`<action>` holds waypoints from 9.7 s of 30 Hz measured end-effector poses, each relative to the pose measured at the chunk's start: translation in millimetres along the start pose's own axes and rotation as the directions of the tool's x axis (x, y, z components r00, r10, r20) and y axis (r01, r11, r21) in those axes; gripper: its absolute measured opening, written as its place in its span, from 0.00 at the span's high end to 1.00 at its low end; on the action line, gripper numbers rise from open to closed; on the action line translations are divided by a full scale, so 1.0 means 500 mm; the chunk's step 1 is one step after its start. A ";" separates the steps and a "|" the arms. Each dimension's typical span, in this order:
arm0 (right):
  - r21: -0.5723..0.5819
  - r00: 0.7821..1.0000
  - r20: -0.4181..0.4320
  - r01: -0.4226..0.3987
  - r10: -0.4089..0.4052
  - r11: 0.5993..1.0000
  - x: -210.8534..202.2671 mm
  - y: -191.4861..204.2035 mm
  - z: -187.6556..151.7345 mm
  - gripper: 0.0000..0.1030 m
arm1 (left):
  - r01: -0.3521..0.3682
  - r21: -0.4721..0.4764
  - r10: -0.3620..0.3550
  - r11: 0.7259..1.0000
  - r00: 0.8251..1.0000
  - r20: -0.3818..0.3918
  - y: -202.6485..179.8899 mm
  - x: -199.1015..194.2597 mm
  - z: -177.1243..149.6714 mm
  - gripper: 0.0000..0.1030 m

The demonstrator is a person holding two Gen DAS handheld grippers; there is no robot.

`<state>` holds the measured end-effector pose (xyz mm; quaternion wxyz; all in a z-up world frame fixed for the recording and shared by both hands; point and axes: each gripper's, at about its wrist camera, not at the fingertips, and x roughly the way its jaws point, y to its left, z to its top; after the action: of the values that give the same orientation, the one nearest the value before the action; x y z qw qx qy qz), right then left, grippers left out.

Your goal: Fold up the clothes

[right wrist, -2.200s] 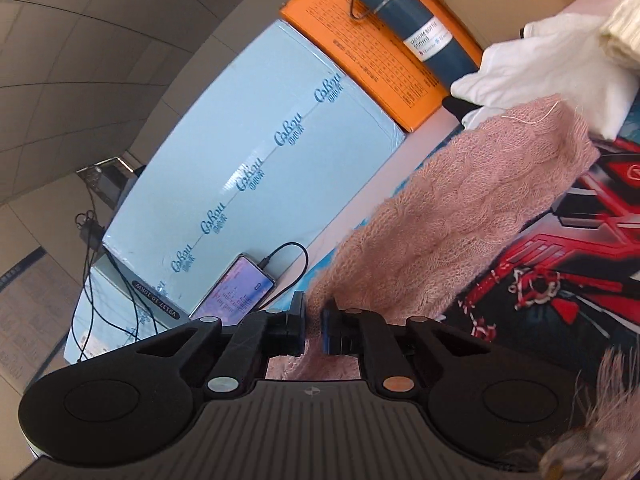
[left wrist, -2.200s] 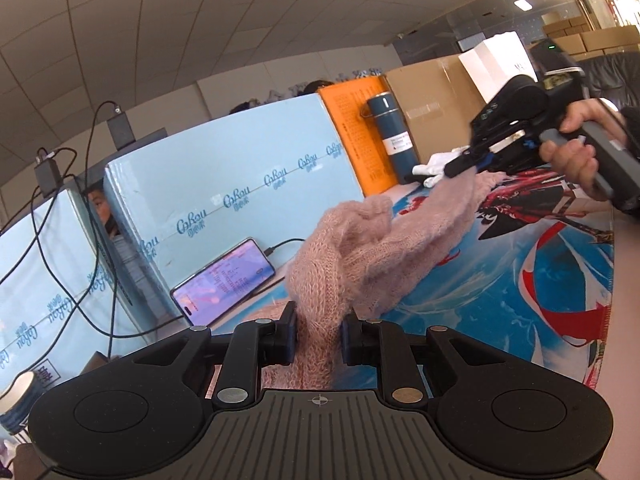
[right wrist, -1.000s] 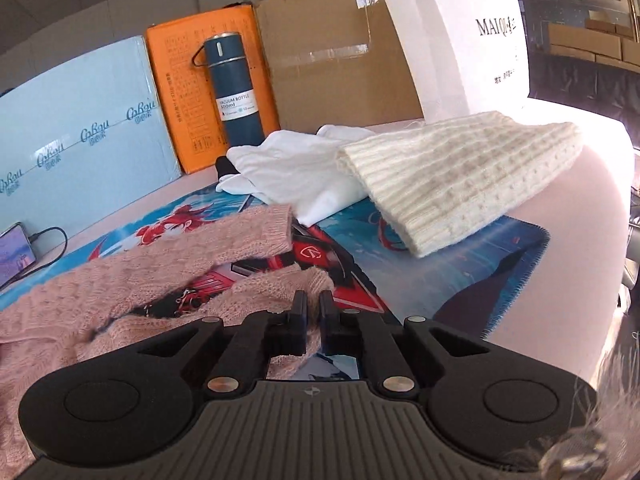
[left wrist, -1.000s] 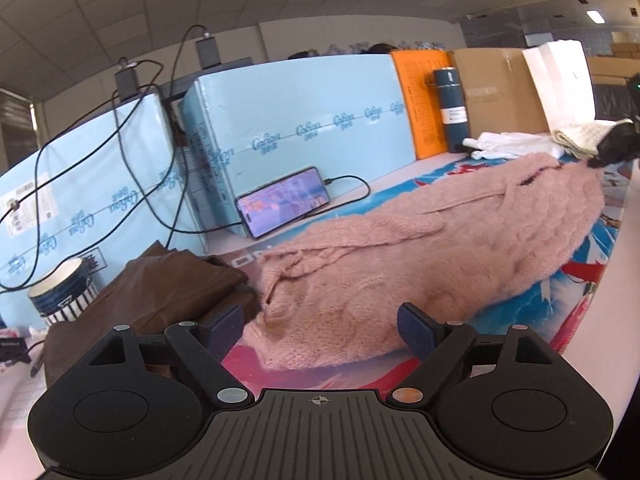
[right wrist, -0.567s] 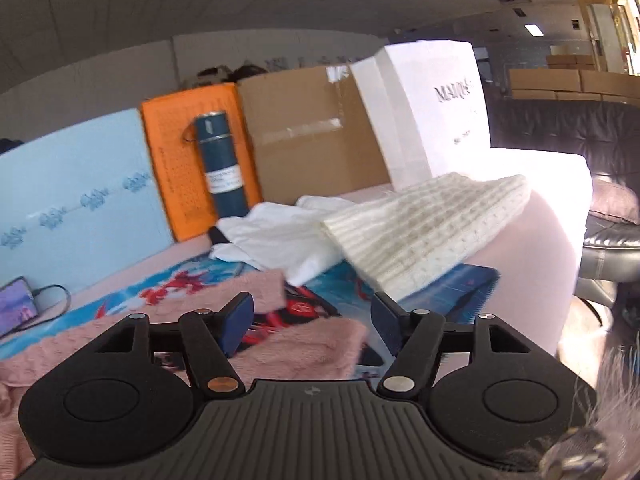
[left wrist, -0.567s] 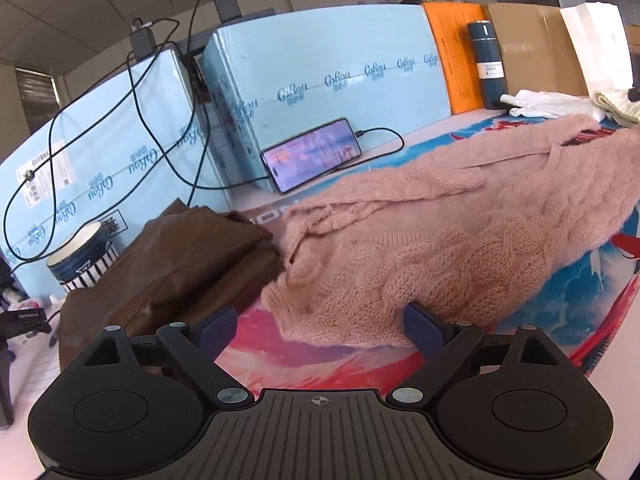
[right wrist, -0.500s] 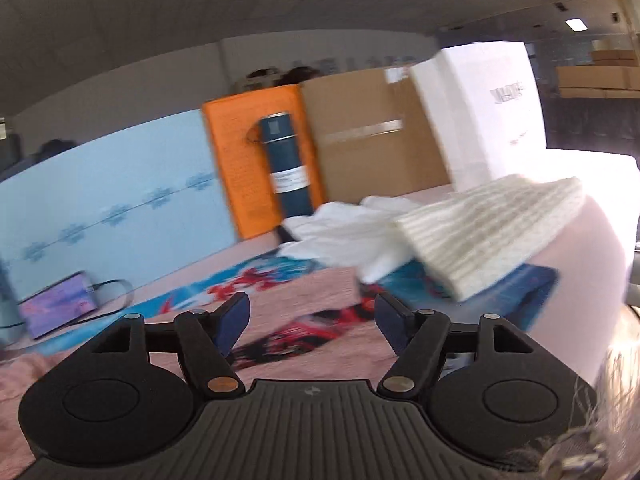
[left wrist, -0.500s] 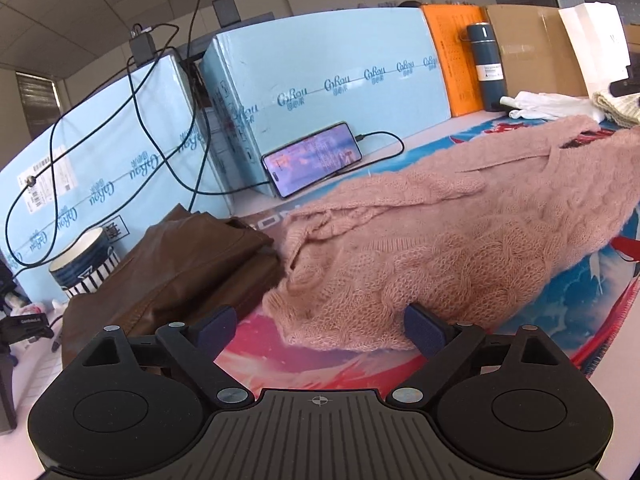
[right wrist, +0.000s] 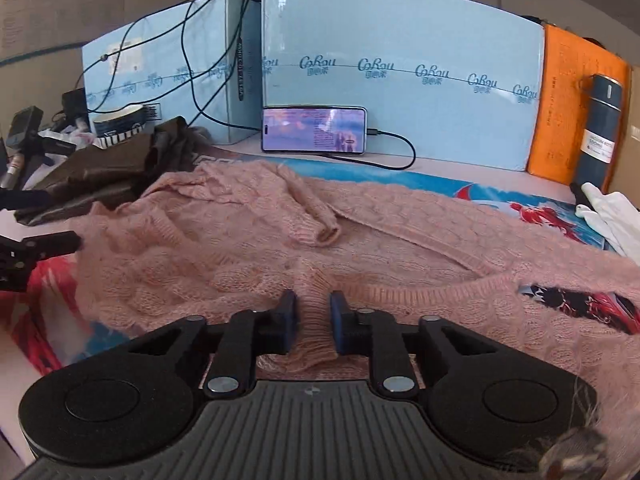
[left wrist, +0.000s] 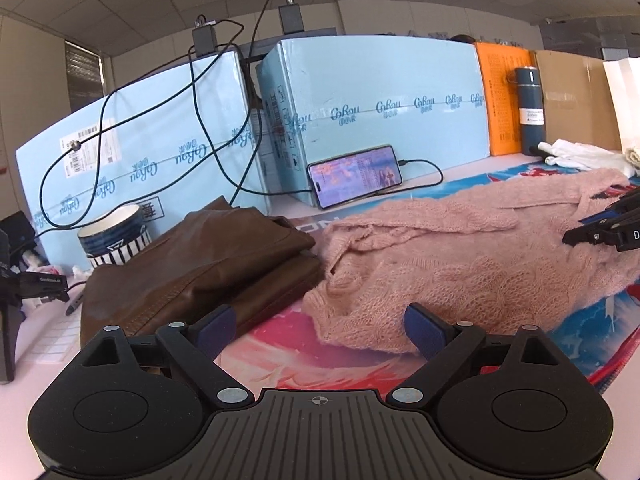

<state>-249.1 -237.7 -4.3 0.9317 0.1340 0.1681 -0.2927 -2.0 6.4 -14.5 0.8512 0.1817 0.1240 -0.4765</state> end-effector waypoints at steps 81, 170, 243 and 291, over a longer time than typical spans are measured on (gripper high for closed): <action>-0.188 0.994 0.067 -0.073 0.087 0.980 -0.038 -0.254 0.005 0.74 | 0.250 0.017 -0.249 0.968 0.968 -0.011 -0.072 0.133 0.103 0.80; 0.292 0.849 -0.221 0.527 -0.480 0.798 0.110 -0.451 0.118 0.54 | 0.198 -0.356 -0.203 0.913 0.979 0.025 -0.033 0.298 0.136 0.05; 0.446 0.895 -0.142 0.439 -0.422 0.780 0.085 -0.290 0.047 0.12 | 0.222 -0.369 -0.226 0.902 0.974 0.033 -0.038 0.288 0.134 0.05; -0.618 0.892 0.363 0.446 -0.268 0.648 0.127 0.118 0.032 0.78 | 0.356 -0.289 -0.377 0.889 0.926 -0.018 -0.088 0.291 0.137 0.04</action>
<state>-161.4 -228.5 -5.8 0.8500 -0.2926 0.1739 -0.4020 37.7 -155.4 -16.9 0.7578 0.0501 0.2536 -0.5991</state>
